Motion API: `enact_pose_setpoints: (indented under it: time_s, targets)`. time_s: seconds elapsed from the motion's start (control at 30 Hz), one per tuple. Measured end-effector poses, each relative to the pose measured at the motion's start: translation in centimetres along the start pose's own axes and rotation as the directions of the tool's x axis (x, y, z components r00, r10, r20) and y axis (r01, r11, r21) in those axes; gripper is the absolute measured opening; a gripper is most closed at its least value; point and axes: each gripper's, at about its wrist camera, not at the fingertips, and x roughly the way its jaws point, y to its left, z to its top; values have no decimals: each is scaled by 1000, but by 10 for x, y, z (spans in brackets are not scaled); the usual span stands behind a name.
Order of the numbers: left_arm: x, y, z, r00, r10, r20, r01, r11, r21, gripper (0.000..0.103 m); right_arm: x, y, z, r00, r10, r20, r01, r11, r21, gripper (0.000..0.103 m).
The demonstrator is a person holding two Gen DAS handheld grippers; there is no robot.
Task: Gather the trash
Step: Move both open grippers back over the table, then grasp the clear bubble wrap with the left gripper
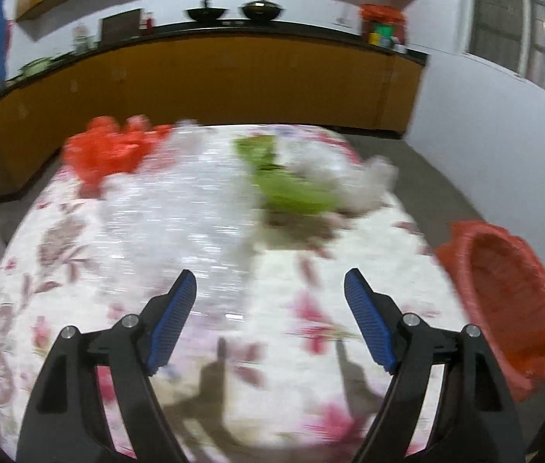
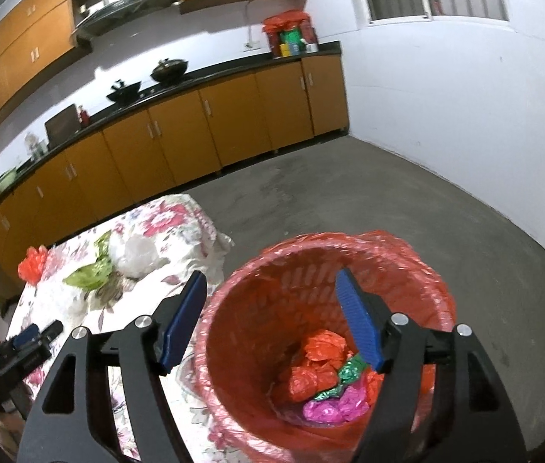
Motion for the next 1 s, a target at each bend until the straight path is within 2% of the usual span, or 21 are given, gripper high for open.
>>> enact_pose_setpoints:
  time_s: [0.2,0.3,0.5,0.6,0.67,0.8,0.87,0.93,1.0]
  targets:
    - [13,45,14,995,103,10,-102,991,-85,81,14,19,-7,999,22,-41,-23,999,-24,70]
    - [23,49,22,995,104,3,-103,990,-94,82,20,27,-12,998,29,-62,-31,999,-44,69]
    - [47,35,32,992,128,-13,-128,992,-21,88,33,40,-17,995,34,-99,-41,996,-75,70]
    - [63,38,32,988,146,-57,-147,989,-21,88,36,45,-19,994,35,-108,-45,995,-90,69]
    - [69,43,28,988,129,-88,-133,990,-42,86,38,47,-20,993,38,-114,-49,994,-97,70]
    - [77,51,19,987,86,-135,-96,993,-68,65,41,51,-22,991,46,-127,-58,993,-99,70]
    - [76,54,17,988,70,-140,-82,993,-85,55,42,55,-23,990,52,-132,-65,993,-101,70]
    - [76,56,14,988,57,-146,-70,994,-89,39,42,58,-24,989,59,-135,-73,992,-105,70]
    - [75,57,13,988,48,-144,-61,994,-85,29,41,62,-25,988,65,-137,-80,991,-110,70]
